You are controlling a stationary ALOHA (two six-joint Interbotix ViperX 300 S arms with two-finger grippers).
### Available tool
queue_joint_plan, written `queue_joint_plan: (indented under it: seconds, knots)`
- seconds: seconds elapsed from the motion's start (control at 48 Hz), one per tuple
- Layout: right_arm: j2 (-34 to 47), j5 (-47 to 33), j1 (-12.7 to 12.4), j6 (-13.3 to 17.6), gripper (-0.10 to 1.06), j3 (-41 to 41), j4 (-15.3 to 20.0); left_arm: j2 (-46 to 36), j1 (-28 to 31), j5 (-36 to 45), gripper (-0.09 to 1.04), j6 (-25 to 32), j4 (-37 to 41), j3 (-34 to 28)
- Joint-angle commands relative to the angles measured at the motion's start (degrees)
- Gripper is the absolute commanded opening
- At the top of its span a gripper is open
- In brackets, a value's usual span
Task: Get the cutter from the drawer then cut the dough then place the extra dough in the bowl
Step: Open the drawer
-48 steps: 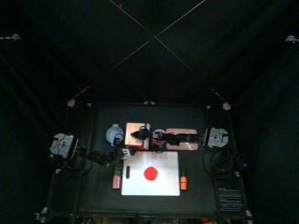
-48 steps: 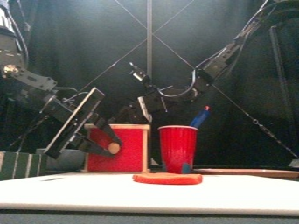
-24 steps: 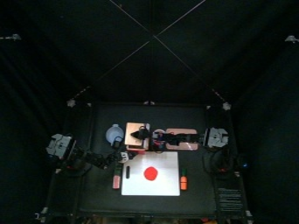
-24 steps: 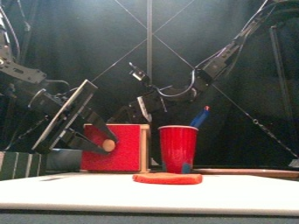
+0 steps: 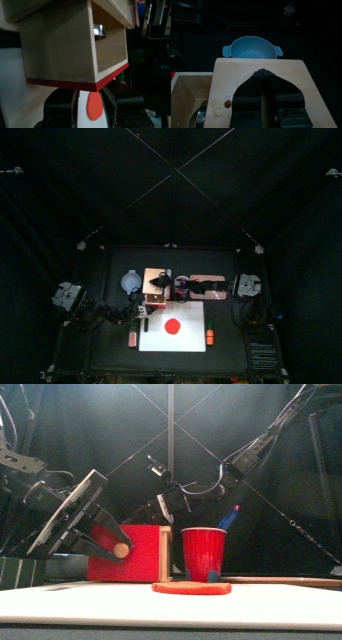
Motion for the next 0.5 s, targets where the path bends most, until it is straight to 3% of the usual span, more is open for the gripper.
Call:
queue_joint_plan:
  seconds: [0.021, 0.5]
  knots:
    - [-1.49, -0.09, -0.18, 0.0, 0.01, -1.05, 0.0, -1.49, -0.26, -0.26, 0.62, 0.35, 0.09, -1.23]
    - [-1.49, -0.09, -0.26, 0.0, 0.01, -0.97, -0.09, -2.37, -0.7, 2.02, 0.62, 0.88, 0.18, -1.14]
